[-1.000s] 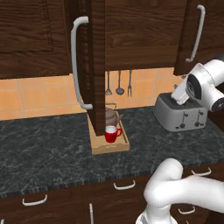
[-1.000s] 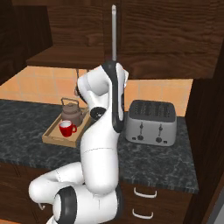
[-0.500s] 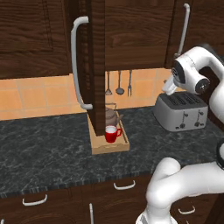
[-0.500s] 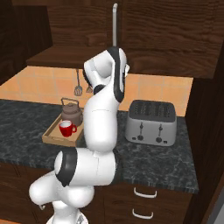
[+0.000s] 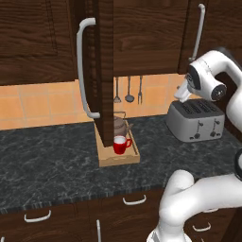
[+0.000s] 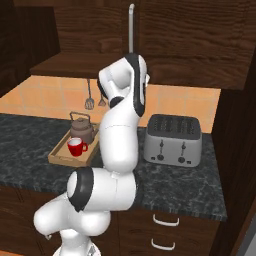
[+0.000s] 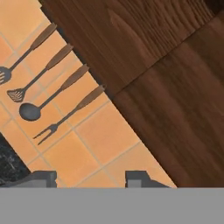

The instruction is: Pick the kettle from the counter and place it on the tray. Then pick the mug from the cabinet and place it on the tray. Then close the cabinet doors.

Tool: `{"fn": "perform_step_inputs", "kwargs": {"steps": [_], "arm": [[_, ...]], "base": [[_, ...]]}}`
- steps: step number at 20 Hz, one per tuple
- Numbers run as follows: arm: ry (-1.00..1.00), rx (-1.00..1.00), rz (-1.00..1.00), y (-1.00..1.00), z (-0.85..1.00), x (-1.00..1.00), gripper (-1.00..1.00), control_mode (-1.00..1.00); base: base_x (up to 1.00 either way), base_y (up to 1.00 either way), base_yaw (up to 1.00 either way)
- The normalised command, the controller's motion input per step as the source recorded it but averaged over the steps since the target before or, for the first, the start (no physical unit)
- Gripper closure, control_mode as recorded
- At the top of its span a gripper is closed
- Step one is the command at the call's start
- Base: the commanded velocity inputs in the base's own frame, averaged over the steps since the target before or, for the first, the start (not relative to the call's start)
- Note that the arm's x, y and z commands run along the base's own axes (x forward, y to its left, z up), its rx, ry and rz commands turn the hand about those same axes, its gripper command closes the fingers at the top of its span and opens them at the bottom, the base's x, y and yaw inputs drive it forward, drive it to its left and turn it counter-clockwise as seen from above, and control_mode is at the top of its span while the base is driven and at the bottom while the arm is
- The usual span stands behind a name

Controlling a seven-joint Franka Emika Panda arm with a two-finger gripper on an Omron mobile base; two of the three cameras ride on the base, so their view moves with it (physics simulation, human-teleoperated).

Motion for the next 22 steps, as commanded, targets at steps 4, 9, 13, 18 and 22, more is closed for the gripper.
{"fn": "perform_step_inputs", "kwargs": {"steps": [4,9,13,18,22], "arm": [[0.24,0.0,-0.05,-0.02,-0.46,0.02,-1.0,-1.0],[0.32,0.01,-0.08,0.0,-0.33,-0.03,-1.0,-1.0],[0.23,0.01,-0.07,0.0,-0.14,-0.29,-1.0,-1.0],[0.03,0.02,-0.05,0.0,0.0,-0.82,-1.0,-1.0],[-0.01,0.0,-0.03,0.0,0.4,-0.89,-1.0,-1.0]], "base": [[0.0,0.0,0.0],[0.0,0.0,0.0],[0.0,0.0,0.0],[0.0,0.0,0.0],[0.0,0.0,0.0]]}}
